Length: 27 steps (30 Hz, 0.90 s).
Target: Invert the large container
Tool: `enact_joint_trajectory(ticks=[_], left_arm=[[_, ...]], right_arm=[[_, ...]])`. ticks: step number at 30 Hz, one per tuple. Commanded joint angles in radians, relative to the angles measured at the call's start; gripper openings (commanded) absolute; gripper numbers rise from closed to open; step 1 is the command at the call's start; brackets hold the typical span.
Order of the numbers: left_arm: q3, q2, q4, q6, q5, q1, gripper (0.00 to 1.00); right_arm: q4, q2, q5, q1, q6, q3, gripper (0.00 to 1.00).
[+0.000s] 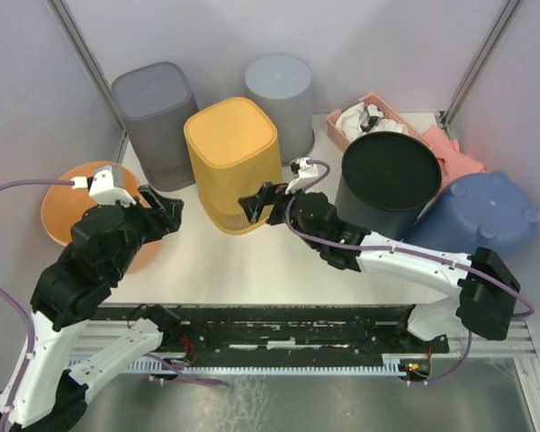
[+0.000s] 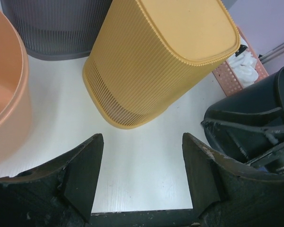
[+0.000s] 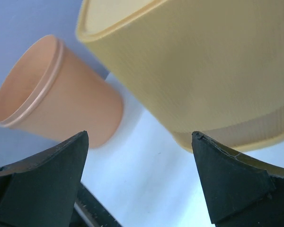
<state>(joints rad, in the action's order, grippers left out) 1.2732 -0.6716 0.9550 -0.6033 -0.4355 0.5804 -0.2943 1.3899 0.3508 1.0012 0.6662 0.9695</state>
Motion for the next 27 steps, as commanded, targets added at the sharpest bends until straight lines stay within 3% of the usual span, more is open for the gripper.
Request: enact_joint_trajectory(ticks=[1,5,10,16,21,27], left_arm=[[0.06,-0.014,-0.03,0.01,-0.018,0.001,0.75],[0.087,-0.009,-0.01,0.008,-0.04,0.001,0.75],[0.088,0.024,0.008,-0.007,-0.046,0.001,0.75],[0.079,0.035,0.031,-0.024,-0.043,0.001,0.75],[0.055,0.036,0.026,-0.024,-0.017,0.001,0.77],[0.044,0.021,0.032,-0.025,-0.005,0.002,0.8]], right_arm=[[-0.14,0.073,-0.073,0.078,0.018,-0.004,0.99],[-0.153,0.248,-0.109,0.11,0.032,0.095,0.99],[-0.168,0.384,-0.046,0.094,0.029,0.187,0.99],[-0.16,0.45,0.06,0.01,0.138,0.222,0.99],[0.004,0.509,0.118,-0.051,0.155,0.33,0.99],[0.083,0.535,0.212,-0.1,0.226,0.359,0.99]])
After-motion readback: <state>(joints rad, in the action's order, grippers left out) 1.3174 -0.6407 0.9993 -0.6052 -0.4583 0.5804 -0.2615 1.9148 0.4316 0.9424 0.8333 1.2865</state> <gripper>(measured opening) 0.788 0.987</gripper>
